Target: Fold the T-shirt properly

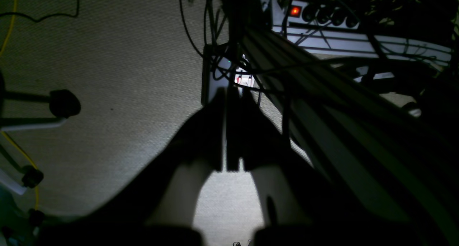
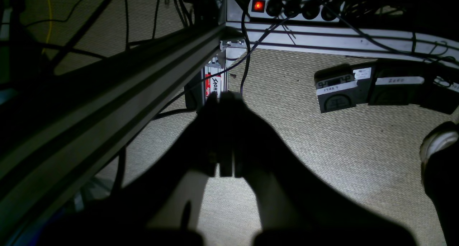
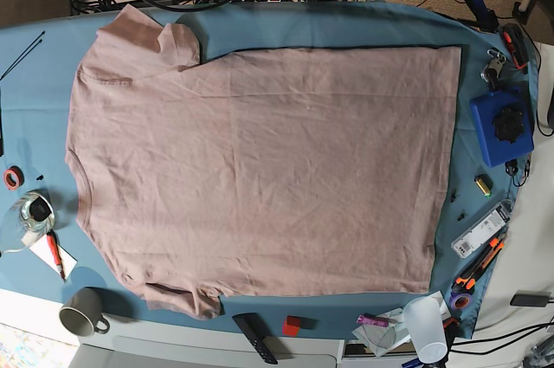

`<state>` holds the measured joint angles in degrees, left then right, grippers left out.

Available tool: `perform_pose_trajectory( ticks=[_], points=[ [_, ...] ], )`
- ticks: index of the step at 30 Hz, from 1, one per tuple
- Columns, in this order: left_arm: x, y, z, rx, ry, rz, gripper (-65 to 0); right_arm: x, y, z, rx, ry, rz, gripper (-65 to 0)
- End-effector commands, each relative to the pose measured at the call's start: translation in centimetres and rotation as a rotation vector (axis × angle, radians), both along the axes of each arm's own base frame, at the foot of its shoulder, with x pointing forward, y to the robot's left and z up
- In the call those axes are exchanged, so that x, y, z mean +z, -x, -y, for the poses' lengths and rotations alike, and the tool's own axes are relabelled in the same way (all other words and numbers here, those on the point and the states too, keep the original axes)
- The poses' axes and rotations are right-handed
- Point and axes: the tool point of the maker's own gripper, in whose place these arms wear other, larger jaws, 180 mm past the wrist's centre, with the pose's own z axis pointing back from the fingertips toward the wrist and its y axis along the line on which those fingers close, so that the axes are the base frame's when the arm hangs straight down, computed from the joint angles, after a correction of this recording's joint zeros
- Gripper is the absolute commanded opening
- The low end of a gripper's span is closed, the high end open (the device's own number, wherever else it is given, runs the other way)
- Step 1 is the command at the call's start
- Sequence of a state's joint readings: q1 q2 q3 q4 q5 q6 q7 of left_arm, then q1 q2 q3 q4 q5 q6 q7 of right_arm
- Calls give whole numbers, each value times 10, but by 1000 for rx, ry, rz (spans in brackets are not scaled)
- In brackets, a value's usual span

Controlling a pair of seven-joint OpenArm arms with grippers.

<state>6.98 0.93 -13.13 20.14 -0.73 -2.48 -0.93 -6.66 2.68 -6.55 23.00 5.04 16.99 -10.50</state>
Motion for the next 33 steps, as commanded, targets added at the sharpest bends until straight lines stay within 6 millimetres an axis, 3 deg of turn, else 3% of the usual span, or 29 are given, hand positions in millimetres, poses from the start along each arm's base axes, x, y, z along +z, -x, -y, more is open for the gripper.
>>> perform_pose_trajectory(
  ticks=[1, 21, 26, 29, 33],
  points=[
    [1, -2, 3, 0, 9, 12, -650, 1, -4, -1, -3, -10, 13, -650],
    [1, -2, 2, -1, 7, 11, -650, 1, -2, -1, 0, -10, 0, -650],
    [1, 9, -3, -5, -4, 3, -650, 0, 8, 1, 12, -6, -48, -650],
    [3, 21, -11, -3, -23, 2, -650, 1, 11, 6, 16, 2, -54, -650],
    [7, 34, -38, -4, -88, 10, -650, 5, 20, 16, 33, 19, -55, -650]
  ],
)
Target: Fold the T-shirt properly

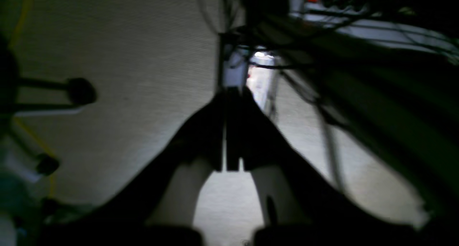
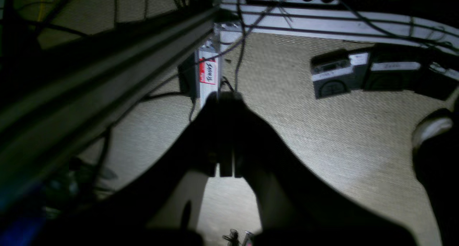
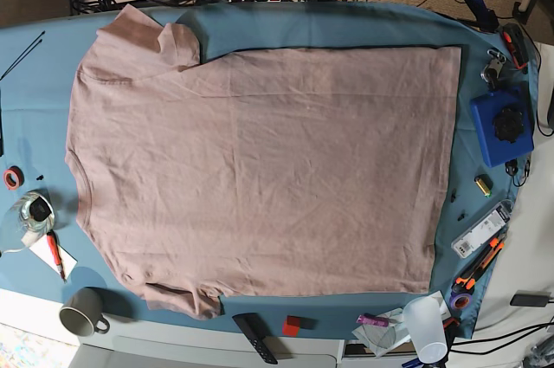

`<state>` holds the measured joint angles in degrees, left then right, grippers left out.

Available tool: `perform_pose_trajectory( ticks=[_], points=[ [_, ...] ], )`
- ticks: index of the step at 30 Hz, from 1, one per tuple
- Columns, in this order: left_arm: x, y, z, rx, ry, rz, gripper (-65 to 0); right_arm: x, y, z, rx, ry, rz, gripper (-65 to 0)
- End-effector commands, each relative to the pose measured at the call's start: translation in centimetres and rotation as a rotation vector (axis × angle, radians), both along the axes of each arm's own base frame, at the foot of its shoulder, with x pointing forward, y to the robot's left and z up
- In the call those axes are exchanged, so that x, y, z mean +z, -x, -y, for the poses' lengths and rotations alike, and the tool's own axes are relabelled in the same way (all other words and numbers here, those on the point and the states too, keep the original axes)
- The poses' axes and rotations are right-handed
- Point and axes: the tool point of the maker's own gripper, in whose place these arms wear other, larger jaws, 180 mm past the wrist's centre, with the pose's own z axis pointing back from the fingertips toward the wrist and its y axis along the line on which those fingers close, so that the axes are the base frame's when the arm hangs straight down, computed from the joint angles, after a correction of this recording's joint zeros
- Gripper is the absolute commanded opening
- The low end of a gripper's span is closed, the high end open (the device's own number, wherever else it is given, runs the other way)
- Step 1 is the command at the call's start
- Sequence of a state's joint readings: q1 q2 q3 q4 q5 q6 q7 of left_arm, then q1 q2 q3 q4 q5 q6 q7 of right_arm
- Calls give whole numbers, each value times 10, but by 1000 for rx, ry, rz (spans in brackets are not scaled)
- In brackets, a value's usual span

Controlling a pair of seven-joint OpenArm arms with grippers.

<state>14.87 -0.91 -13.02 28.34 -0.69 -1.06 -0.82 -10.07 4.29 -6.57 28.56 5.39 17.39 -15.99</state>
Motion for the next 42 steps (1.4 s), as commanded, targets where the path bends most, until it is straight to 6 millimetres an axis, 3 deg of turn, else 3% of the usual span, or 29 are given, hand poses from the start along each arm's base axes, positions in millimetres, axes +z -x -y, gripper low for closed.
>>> perform_pose_trajectory(
  ticks=[1, 8, 14, 20, 25, 33, 42],
  points=[
    [2, 1, -10, -5, -20, 15, -650, 2, 3, 4, 8, 4, 2, -650],
    [14, 29, -46, -19, -77, 17, -650, 20, 20, 33, 63, 50, 24, -650],
    [34, 45, -63, -34, -106, 49, -650, 44, 42, 56, 61, 62, 35, -650],
    [68, 55, -79, -1, -123, 111, -650, 78, 62, 68, 122, 66, 54, -650],
    [102, 58, -86, -10, -126, 132, -650, 114, 73, 62, 148, 25, 76, -650],
    [164, 40, -77, -68, -121, 227, -650, 171, 54, 64, 114, 19, 142, -650],
    [214, 10, -67, -101, -121, 341, -650, 233, -1, 92, 73, 25, 315, -650]
  ],
)
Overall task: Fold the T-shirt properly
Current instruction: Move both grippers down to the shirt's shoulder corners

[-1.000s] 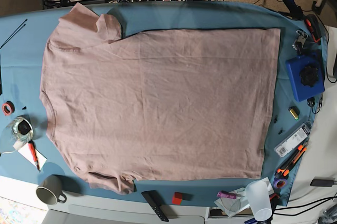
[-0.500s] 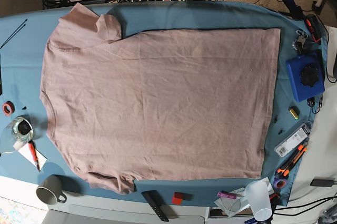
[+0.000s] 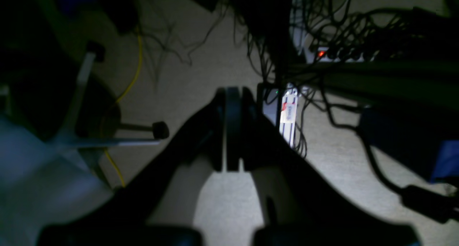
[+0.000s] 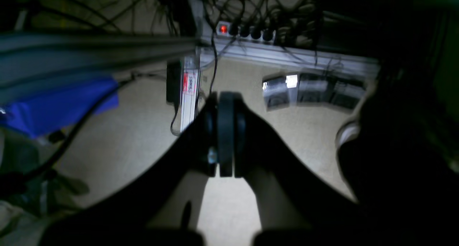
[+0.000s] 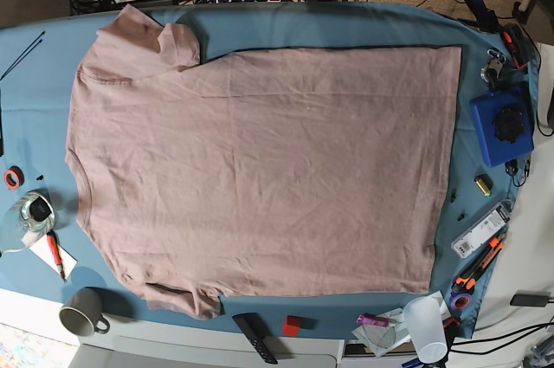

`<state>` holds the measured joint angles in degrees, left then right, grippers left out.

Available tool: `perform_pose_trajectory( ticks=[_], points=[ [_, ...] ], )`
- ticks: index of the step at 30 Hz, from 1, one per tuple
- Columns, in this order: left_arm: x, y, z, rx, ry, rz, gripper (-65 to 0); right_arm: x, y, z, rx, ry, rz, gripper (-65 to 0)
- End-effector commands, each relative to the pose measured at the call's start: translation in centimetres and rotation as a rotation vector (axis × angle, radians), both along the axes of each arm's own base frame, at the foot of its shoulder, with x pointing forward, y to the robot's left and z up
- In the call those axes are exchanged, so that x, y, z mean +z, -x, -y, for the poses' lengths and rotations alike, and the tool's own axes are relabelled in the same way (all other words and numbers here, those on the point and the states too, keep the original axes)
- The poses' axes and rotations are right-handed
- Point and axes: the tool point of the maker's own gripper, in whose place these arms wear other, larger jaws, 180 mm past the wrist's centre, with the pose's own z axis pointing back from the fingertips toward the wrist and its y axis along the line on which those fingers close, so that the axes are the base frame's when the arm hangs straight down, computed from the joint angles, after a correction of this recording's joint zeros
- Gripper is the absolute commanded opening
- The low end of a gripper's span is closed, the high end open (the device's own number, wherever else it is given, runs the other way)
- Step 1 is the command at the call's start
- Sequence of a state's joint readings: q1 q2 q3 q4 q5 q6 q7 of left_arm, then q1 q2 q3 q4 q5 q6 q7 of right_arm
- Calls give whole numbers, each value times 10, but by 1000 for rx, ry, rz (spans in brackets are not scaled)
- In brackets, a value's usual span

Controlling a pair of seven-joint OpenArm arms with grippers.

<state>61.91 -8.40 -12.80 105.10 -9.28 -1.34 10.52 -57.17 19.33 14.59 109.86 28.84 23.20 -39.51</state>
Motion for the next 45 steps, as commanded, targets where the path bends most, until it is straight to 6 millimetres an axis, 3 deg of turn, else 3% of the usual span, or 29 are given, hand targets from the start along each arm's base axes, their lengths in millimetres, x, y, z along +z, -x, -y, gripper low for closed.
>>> perform_pose_trajectory(
  ticks=[1, 6, 15, 16, 20, 22, 30, 33, 37, 45],
  points=[
    [7, -1, -1, -5, -6, 17, -650, 11, -7, 3, 6, 5, 34, -650],
    [10, -4, 0, -8, -4, 8, -650, 42, -38, 4, 24, 26, 155, -650],
    [10, -4, 0, -8, -4, 10, -650, 88, -71, -25, 115, 20, 314, -650],
    [10, -4, 0, -8, -5, 9, -650, 91, -73, -27, 118, 26, 326, -627],
    [10, -5, 1, -11, -1, 12, -650, 100, -76, -37, 93, 10, 367, -400],
    [10, -5, 1, -11, -2, 12, -650, 101, -77, -38, 72, 9, 372, -357],
    [10, -5, 1, -12, -2, 12, -650, 87, -76, -8, -24, 160, 278, -358],
    [10, -5, 1, -13, -3, 12, -650, 88, -84, -5, -30, 165, 287, -358],
    [9, -3, 0, -13, -3, 0, -650, 101, -91, 1, -30, 129, 330, -358],
    [8, -3, 1, -12, -2, -2, -650, 143, -99, 62, -143, 155, 443, -358]
  ],
)
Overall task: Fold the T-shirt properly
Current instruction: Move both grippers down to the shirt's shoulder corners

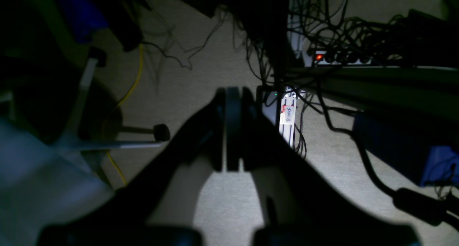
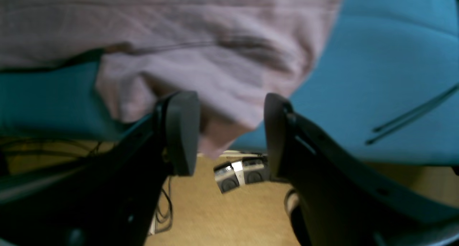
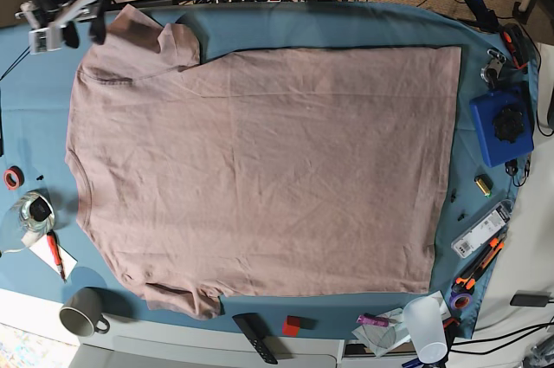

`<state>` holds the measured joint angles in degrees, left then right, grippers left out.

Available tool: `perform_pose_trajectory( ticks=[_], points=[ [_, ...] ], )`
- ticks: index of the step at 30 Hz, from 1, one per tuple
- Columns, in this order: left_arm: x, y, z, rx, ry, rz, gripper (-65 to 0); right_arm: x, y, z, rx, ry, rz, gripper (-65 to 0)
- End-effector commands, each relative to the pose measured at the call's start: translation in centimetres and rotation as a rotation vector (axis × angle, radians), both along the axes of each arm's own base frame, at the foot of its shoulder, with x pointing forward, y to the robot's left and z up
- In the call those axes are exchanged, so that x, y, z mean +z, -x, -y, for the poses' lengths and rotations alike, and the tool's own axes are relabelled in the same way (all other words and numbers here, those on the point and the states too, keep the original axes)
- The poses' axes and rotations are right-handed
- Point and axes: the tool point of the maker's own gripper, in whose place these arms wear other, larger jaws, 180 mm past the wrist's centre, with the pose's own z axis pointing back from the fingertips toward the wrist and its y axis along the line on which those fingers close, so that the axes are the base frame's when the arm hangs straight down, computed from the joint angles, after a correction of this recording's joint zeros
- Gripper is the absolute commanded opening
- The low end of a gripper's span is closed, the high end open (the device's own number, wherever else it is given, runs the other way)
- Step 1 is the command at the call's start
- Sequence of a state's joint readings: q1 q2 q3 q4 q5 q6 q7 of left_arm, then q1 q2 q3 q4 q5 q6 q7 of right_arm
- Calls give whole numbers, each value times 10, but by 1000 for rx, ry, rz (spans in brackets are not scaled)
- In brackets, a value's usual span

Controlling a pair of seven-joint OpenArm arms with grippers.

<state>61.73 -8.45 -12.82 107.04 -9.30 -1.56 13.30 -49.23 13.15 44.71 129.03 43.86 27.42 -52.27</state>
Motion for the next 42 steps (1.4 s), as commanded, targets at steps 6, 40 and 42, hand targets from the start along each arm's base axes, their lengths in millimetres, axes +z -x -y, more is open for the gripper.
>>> perform_pose_trajectory(
  ticks=[6, 40, 42],
  points=[
    [5, 2, -2, -4, -6, 9, -650, -38, 12, 18, -44, -269, -49, -358],
    [5, -6, -2, -5, -7, 27, -650, -116, 12, -32, -53, -629, -152, -358],
    [5, -6, -2, -5, -7, 27, -650, -119, 15, -36, -65, -640, -153, -358]
  ],
)
